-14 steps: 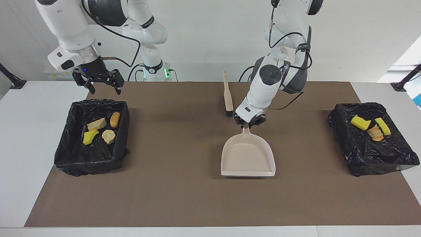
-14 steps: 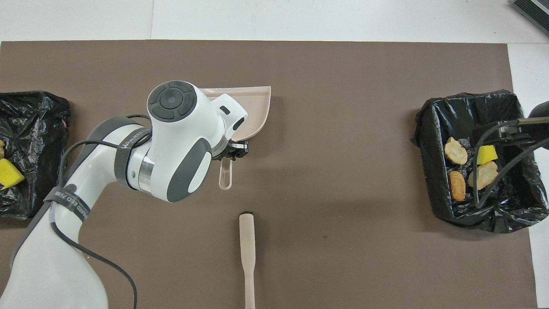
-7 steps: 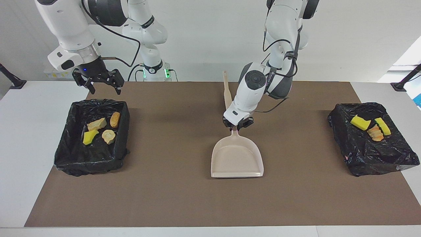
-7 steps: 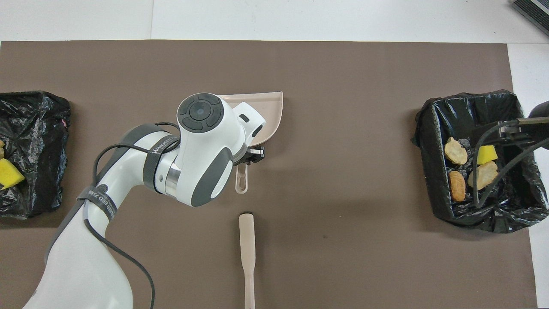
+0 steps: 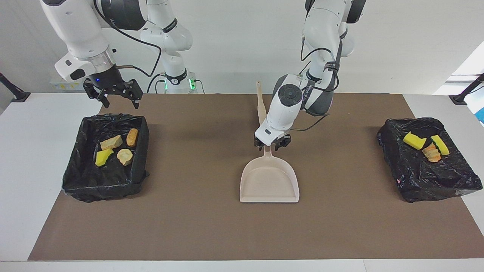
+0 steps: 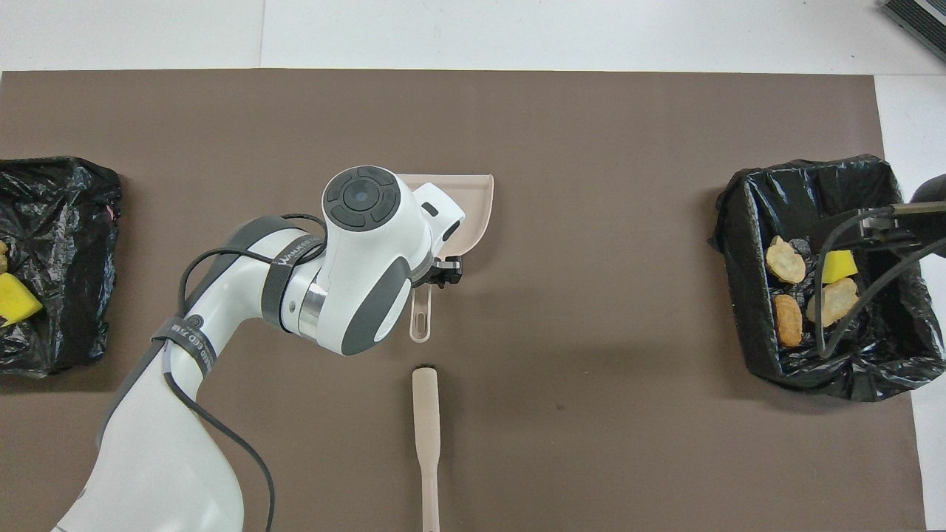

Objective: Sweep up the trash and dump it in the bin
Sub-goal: 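Carry the dustpan with the left gripper back to mid-table, then release the dustpan with the left gripper and withdraw it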

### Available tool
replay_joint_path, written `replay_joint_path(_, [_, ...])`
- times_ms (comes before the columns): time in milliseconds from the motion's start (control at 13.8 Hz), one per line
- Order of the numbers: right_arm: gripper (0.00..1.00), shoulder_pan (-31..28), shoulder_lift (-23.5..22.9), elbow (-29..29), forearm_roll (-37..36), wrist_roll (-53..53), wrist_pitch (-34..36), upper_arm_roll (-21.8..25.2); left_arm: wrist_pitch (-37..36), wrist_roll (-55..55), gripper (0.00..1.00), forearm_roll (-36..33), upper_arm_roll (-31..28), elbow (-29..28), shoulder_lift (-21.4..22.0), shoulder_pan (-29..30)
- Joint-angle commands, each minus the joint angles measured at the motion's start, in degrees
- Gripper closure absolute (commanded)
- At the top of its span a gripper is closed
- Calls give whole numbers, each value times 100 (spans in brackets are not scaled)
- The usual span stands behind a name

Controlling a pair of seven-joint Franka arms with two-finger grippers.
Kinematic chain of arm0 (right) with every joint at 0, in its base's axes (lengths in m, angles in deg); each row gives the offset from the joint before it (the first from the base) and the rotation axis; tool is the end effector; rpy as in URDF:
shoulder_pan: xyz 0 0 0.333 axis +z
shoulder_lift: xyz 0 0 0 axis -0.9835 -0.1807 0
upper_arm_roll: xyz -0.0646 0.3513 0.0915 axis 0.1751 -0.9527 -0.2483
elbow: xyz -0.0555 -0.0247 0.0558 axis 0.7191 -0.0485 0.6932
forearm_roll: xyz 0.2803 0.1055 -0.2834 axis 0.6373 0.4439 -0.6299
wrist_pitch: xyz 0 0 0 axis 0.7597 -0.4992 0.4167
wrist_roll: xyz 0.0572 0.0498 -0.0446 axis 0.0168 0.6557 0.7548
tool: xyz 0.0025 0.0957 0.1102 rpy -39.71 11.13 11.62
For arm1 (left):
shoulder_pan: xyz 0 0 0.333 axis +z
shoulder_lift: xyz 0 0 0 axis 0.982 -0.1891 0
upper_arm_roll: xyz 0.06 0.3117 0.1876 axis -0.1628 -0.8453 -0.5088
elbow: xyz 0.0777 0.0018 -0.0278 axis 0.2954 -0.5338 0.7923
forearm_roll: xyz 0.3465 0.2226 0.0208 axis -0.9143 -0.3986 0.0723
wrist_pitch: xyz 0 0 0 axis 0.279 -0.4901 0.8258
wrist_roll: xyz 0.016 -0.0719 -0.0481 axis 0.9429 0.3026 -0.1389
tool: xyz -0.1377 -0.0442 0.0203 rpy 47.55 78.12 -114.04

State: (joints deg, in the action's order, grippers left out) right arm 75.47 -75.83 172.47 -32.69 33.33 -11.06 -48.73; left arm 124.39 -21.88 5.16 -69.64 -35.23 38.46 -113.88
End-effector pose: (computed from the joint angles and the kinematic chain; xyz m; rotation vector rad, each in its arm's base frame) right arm 0.5763 -0.0159 0.6261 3.1080 -0.0252 -0.0150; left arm 0.5713 -0.3773 0.3725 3.0560 -0.0653 -0.1296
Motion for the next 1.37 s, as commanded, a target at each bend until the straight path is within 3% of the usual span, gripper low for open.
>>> replay_joint_path(0, [0, -54, 117, 116, 88, 72, 18, -39, -487, -49, 0, 7, -121, -121, 486, 259])
replay_joint_path(433, [0, -54, 117, 116, 97, 72, 18, -39, -1078, -1304, 0, -247, -130, -797, 1962, 1454])
replay_joint_path(722, [0, -54, 117, 116, 97, 72, 18, -39, -1657, -2183, 0, -397, -139, -675, 2499, 2228])
replay_joint_path(1011, [0, -54, 117, 116, 88, 72, 18, -39, -2456, -2799, 0, -406, -139, 148, 2658, 2827])
replay_joint_path(1300, [0, -54, 117, 116, 88, 72, 18, -39, -3459, -3073, 0, -555, -182, 1476, 2185, 3047])
